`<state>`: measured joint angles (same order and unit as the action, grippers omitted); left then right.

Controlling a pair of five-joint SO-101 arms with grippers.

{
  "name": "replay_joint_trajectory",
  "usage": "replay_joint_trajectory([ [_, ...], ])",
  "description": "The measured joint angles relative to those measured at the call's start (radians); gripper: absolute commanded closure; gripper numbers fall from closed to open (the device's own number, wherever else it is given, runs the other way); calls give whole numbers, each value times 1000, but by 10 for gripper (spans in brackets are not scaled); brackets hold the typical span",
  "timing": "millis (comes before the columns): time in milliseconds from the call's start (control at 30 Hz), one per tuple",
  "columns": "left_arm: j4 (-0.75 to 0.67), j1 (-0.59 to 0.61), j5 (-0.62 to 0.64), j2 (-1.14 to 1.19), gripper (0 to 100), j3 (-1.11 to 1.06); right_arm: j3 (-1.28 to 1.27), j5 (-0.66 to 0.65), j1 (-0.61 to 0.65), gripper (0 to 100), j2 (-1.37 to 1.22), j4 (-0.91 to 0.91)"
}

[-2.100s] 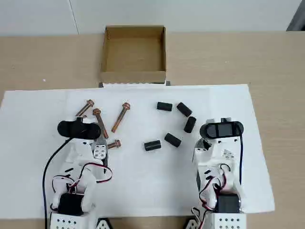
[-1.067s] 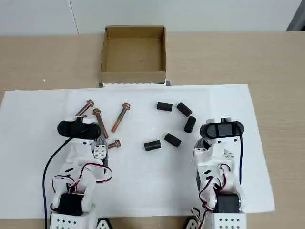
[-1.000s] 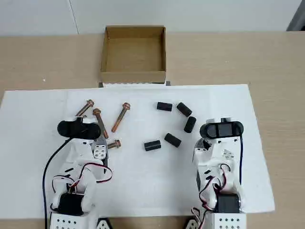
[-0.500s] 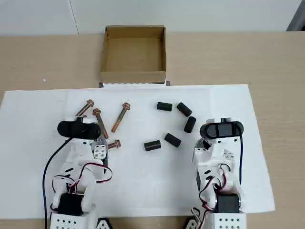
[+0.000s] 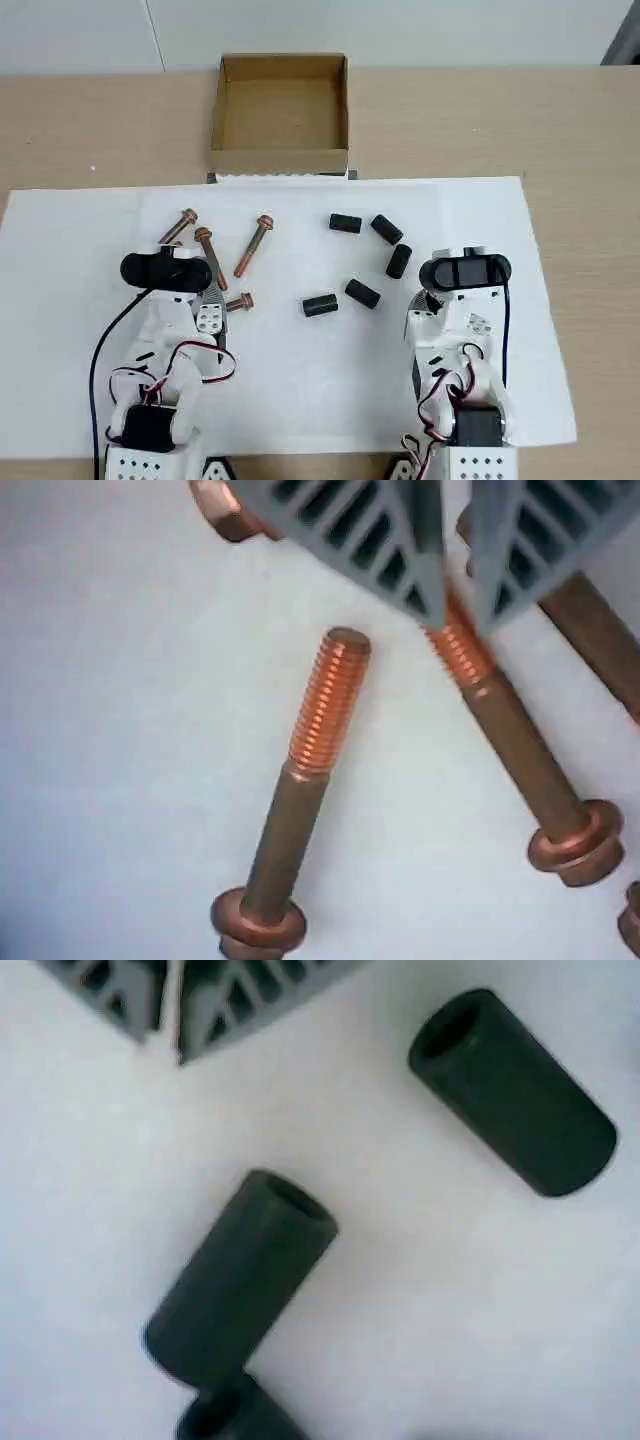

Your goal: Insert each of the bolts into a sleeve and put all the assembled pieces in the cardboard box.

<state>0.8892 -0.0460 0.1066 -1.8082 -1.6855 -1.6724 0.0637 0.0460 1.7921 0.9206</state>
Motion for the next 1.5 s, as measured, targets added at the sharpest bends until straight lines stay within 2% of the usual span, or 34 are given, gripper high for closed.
replay_joint_trajectory([
  [133,0,-71,-5,0,992,0,0,0,0,995,0,0],
  [333,14,-63,-60,0,992,60,0,0,0,995,0,0],
  [667,238,-57,-146,0,992,230,0,0,0,995,0,0],
  [767,267,-57,-166,23,992,270,0,0,0,995,0,0],
  [933,267,21,-176,267,992,408,0,0,0,995,0,0],
  [1233,311,178,-124,953,992,916,0,0,0,995,0,0],
  [1333,354,180,-123,1088,992,1042,0,0,0,995,0,0],
  [1500,361,180,-120,1198,992,1097,0,0,0,995,0,0],
])
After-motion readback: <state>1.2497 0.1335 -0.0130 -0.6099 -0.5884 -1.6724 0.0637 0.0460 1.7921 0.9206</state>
